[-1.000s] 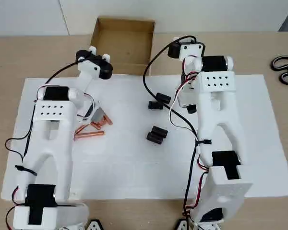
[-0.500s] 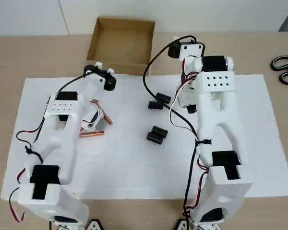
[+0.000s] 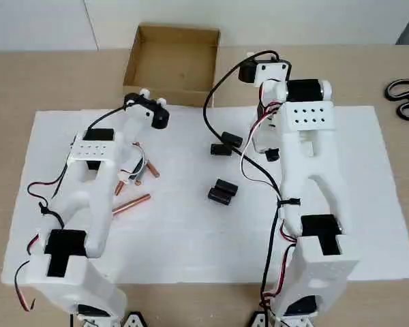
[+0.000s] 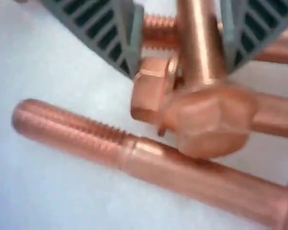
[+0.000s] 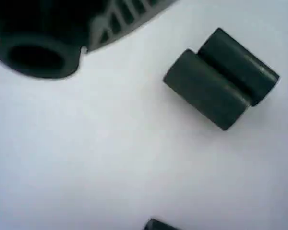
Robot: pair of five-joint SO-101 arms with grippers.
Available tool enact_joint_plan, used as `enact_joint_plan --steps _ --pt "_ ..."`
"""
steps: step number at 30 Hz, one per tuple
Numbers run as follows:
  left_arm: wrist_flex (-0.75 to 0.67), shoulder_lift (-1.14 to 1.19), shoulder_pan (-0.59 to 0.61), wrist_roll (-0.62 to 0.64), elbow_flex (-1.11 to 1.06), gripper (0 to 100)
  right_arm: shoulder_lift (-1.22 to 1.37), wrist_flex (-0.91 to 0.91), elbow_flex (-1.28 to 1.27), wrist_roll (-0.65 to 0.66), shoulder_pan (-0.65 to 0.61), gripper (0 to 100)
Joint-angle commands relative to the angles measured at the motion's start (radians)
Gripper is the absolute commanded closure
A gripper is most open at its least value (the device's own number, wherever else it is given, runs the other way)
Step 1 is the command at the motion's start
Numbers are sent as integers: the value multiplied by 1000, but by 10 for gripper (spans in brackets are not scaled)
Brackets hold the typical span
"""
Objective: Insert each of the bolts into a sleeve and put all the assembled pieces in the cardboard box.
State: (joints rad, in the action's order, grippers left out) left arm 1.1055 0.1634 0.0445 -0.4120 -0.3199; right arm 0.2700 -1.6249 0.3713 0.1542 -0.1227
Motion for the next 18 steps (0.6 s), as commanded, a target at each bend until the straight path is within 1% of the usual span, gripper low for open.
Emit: enact_joint_plan --steps 1,4,8,18 --pt "-18 -2 6 2 39 942 -68 -7 6 5 -1 969" --pt "-12 -8 2 2 42 944 -68 -7 6 5 -1 969" --pt "35 -8 3 26 94 980 -68 -7 6 3 -1 969" --pt "44 -8 -2 29 105 994 -68 -7 6 3 -1 969"
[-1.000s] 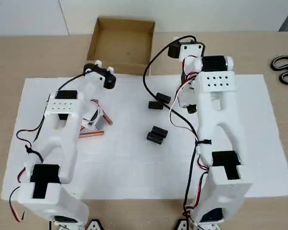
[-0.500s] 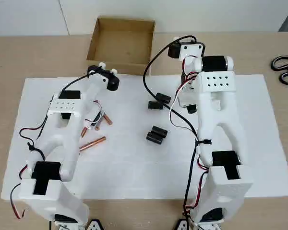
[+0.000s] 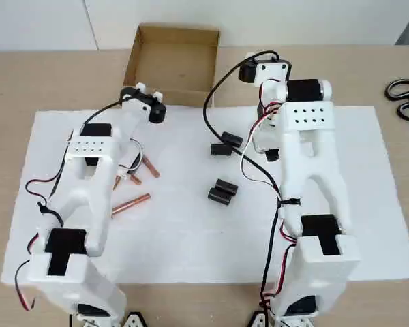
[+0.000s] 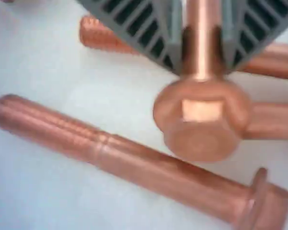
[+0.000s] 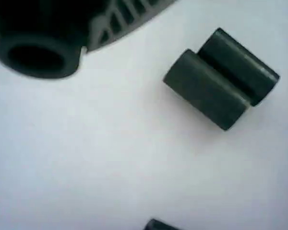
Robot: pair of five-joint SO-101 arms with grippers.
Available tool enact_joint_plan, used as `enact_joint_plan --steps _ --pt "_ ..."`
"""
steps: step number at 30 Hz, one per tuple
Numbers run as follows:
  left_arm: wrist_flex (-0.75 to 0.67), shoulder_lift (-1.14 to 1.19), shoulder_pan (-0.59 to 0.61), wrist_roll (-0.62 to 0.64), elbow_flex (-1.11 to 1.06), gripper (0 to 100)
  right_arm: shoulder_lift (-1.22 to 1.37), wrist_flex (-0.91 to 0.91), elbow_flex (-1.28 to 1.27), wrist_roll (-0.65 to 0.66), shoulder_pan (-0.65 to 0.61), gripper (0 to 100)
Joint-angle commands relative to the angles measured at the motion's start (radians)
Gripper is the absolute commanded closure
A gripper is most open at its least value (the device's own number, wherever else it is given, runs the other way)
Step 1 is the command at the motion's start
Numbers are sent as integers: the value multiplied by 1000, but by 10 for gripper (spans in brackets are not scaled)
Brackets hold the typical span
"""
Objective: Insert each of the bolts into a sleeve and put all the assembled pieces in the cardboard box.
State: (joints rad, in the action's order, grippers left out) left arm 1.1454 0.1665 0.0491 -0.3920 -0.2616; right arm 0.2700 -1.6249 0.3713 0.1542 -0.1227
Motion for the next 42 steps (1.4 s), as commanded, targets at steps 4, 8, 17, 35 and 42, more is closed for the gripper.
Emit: enact_joint_plan --steps 4,8,17,35,42 --pt "6 -12 -8 9 47 994 -68 -7 6 3 -1 969" --pt "58 -12 -8 29 94 994 -68 -5 6 3 -1 969" --pt "361 -12 -8 89 397 994 -68 -5 6 3 -1 969" --pt "276 -3 203 269 137 994 -68 2 6 5 -1 969" --pt "158 -2 207 270 15 992 -68 2 6 5 -1 969"
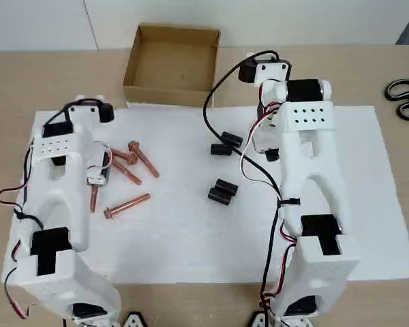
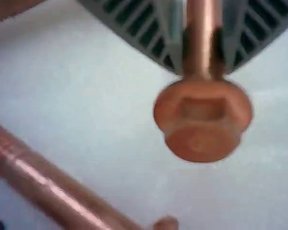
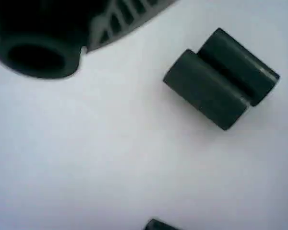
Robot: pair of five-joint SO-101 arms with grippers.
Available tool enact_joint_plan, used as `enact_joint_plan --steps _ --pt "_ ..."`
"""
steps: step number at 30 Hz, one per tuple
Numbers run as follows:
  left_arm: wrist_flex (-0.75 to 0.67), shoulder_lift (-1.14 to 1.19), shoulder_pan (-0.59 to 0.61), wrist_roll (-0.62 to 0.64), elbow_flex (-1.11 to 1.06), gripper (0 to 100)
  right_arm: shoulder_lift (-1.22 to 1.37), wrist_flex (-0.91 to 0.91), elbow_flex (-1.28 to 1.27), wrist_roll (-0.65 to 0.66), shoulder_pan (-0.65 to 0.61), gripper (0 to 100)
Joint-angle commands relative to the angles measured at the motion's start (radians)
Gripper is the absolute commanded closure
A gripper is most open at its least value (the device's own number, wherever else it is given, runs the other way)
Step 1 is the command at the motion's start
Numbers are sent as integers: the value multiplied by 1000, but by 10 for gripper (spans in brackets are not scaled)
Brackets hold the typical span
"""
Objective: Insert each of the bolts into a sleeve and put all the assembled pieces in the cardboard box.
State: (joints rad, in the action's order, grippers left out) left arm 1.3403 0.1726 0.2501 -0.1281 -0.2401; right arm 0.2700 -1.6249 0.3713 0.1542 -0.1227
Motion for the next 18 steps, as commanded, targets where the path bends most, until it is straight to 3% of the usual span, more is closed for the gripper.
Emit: enact_joint_plan --steps 1,7,18 --pt "-44 -8 8 6 -8 991 -68 2 6 5 -1 969" --pt "-69 -8 23 6 -8 905 -68 2 6 3 -1 969" --pt "-186 -6 34 3 -85 900 -67 2 6 3 -1 969"
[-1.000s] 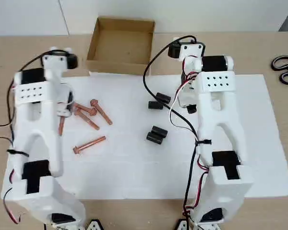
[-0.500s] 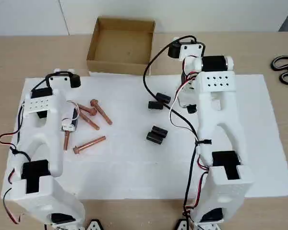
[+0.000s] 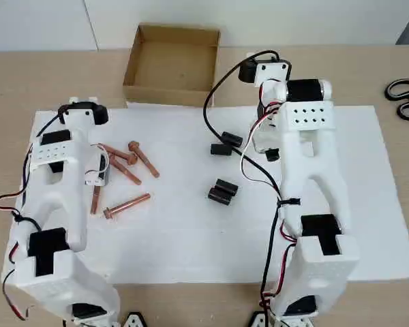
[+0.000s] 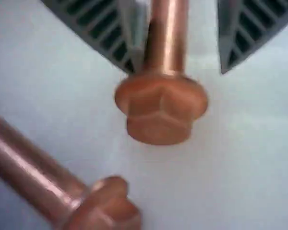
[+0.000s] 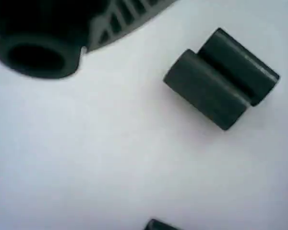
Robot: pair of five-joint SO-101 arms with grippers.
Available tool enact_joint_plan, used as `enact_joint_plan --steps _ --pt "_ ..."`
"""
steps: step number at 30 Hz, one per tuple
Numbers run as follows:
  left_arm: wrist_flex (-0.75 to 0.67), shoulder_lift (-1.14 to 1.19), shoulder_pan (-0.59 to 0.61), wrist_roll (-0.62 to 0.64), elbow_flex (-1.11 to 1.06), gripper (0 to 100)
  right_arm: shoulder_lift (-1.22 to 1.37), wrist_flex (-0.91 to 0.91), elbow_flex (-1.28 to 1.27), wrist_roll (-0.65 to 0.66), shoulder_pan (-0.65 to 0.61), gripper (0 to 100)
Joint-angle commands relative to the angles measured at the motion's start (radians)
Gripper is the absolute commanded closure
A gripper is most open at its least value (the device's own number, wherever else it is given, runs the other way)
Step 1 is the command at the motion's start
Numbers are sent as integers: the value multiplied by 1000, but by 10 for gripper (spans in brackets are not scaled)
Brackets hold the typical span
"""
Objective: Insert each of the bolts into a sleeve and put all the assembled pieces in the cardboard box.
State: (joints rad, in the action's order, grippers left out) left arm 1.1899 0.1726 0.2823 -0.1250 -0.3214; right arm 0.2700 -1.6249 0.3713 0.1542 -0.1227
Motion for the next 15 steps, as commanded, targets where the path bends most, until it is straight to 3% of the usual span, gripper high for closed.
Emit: enact_joint_plan --steps 1,15 --pt "-41 -6 2 0 -8 900 -67 2 6 3 -1 969" --pt "-89 97 -3 2 10 924 -67 -2 6 2 -1 969"
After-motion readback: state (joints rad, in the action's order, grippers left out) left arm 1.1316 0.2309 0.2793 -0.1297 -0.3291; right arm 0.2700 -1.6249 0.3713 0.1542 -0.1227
